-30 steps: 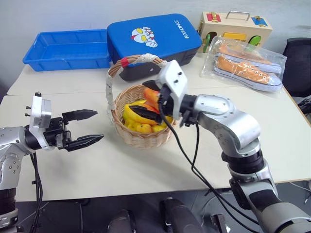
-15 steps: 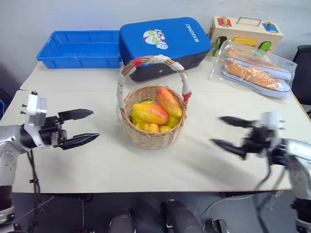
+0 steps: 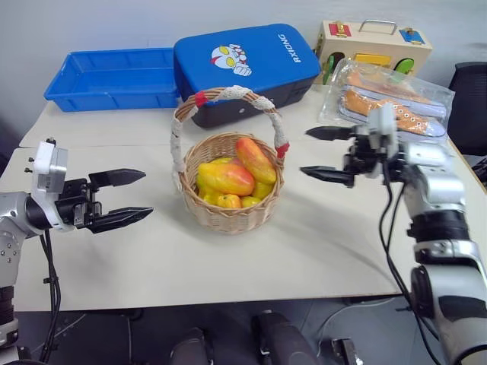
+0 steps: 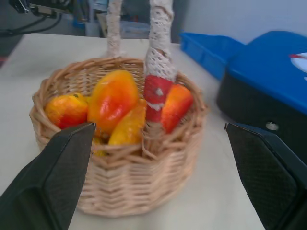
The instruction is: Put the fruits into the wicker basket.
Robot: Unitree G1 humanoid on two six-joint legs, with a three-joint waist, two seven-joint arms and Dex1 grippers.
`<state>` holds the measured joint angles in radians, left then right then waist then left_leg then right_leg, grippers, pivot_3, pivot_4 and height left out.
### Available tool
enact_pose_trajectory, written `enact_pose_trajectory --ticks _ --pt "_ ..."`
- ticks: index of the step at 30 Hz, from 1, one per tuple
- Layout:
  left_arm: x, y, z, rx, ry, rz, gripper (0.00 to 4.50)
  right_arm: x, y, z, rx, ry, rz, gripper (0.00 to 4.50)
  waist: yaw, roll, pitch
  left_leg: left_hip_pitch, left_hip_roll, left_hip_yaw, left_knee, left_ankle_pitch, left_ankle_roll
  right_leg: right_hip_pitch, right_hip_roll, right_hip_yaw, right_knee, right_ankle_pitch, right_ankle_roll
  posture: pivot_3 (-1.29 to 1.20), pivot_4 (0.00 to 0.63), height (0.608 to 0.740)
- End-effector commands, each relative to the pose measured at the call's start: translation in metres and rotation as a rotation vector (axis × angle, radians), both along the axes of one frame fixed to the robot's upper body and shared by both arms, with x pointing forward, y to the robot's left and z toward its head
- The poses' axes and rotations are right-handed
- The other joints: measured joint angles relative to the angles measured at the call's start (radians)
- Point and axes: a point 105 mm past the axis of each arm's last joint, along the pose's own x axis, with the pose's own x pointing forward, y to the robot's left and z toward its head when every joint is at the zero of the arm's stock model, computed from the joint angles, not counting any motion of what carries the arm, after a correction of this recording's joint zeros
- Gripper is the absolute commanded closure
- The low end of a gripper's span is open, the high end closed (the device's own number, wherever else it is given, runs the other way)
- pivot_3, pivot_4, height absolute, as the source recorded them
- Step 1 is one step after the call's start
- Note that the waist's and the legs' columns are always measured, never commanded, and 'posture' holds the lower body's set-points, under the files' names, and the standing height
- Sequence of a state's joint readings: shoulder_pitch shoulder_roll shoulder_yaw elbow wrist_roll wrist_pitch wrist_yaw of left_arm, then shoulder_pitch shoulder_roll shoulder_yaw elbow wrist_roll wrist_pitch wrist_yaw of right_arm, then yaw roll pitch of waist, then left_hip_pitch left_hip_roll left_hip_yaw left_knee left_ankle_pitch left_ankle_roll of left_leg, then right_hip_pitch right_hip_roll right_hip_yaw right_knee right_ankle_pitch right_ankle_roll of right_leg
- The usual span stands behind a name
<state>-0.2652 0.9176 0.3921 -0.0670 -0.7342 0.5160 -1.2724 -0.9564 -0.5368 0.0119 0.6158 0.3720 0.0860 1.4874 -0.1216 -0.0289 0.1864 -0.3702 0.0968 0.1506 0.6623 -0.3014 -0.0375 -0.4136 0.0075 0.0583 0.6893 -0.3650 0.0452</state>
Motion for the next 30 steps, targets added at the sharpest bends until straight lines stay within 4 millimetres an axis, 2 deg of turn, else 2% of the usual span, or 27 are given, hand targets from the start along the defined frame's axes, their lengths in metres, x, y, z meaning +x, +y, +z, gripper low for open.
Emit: enact_pose_trajectory --ticks 1,5,10,13,15,16,19,22,23,26,28,30 --pt "-0.004 -0.008 0.009 -0.002 -0.041 -0.034 0.0 0.0 0.021 0.007 -0.031 0.016 0.105 0.01 0.0 0.0 0.0 0.0 0.0 0.0 0.0 0.0 0.0 0.0 0.0 0.0 0.0 0.0 0.0 0.0 0.15 0.74" --pt "-0.005 -0.01 0.01 -0.003 -0.044 -0.033 0.0 0.003 0.036 0.014 0.005 0.012 0.155 0.9 0.005 0.0 0.0 0.0 0.0 0.0 0.002 0.0 0.0 0.0 0.0 0.0 0.001 0.0 0.0 0.0 0.15 0.74" --pt "-0.006 -0.01 0.008 -0.001 -0.042 -0.025 0.0 0.003 0.038 0.015 0.023 0.018 0.177 2.67 0.008 0.0 0.0 0.0 0.0 0.0 0.001 0.0 0.0 0.0 0.0 0.0 0.001 0.0 0.0 0.0 0.15 0.74" --pt "-0.007 -0.011 0.007 0.0 -0.043 -0.024 0.0 -0.001 0.032 0.008 0.016 0.042 0.18 3.58 0.008 0.0 0.0 0.0 0.0 0.0 0.001 0.0 0.0 0.0 0.0 0.0 0.001 0.0 0.0 0.0 0.15 0.74" --pt "-0.007 -0.013 0.008 -0.002 -0.047 -0.029 0.0 -0.006 0.019 0.007 0.021 0.071 0.167 4.19 0.009 0.0 0.0 0.0 0.0 -0.001 0.001 0.0 0.0 0.0 0.0 0.0 0.001 0.0 0.0 0.0 0.15 0.74" --pt "-0.007 -0.014 0.008 -0.003 -0.048 -0.031 0.0 -0.009 0.015 0.006 0.02 0.089 0.163 4.31 0.011 0.0 0.0 0.0 0.0 -0.001 0.001 0.0 0.0 0.0 0.0 0.0 0.001 0.0 0.0 0.0 0.15 0.74" --pt "-0.007 -0.02 0.009 -0.011 -0.059 -0.047 0.0 -0.026 -0.002 0.018 0.091 0.048 0.096 4.31 0.022 0.0 0.0 -0.001 -0.001 -0.003 0.001 0.0 0.0 0.001 -0.001 0.0 0.0 0.0 0.0 0.0 0.15 0.74" --pt "-0.007 -0.024 0.009 -0.016 -0.066 -0.058 0.0 -0.044 -0.015 0.018 0.094 0.045 0.045 4.31 0.029 0.0 0.0 -0.002 -0.001 -0.003 0.0 0.0 0.0 0.001 -0.001 0.0 -0.001 0.0 0.0 0.0 0.15 0.74" --pt "-0.005 -0.028 0.009 -0.023 -0.07 -0.065 0.0 -0.051 -0.028 0.021 0.135 0.03 -0.034 4.31 0.03 0.0 0.0 -0.002 -0.001 -0.003 0.0 0.0 0.0 0.001 0.0 0.0 0.0 0.0 0.0 0.0 0.15 0.74" --pt "0.003 -0.04 0.008 -0.055 -0.073 -0.091 0.0 -0.07 -0.088 0.037 0.276 -0.083 -0.417 4.31 0.04 0.0 0.0 -0.001 -0.001 -0.004 0.0 0.0 -0.001 0.001 0.0 0.0 -0.001 0.0 0.0 0.0 0.15 0.74" --pt "0.008 -0.044 0.006 -0.06 -0.069 -0.107 0.0 -0.074 -0.116 0.04 0.31 -0.131 -0.604 4.31 0.047 0.0 0.0 -0.002 -0.003 -0.005 0.0 0.0 0.0 0.002 0.0 0.001 -0.002 -0.001 0.001 0.0 0.15 0.74" --pt "0.012 -0.047 0.006 -0.062 -0.069 -0.124 0.0 -0.076 -0.134 0.039 0.301 -0.161 -0.728 4.31 0.043 0.0 0.0 -0.002 -0.003 -0.004 0.001 0.0 0.0 0.004 0.0 0.002 -0.004 -0.001 0.001 0.0 0.15 0.74"
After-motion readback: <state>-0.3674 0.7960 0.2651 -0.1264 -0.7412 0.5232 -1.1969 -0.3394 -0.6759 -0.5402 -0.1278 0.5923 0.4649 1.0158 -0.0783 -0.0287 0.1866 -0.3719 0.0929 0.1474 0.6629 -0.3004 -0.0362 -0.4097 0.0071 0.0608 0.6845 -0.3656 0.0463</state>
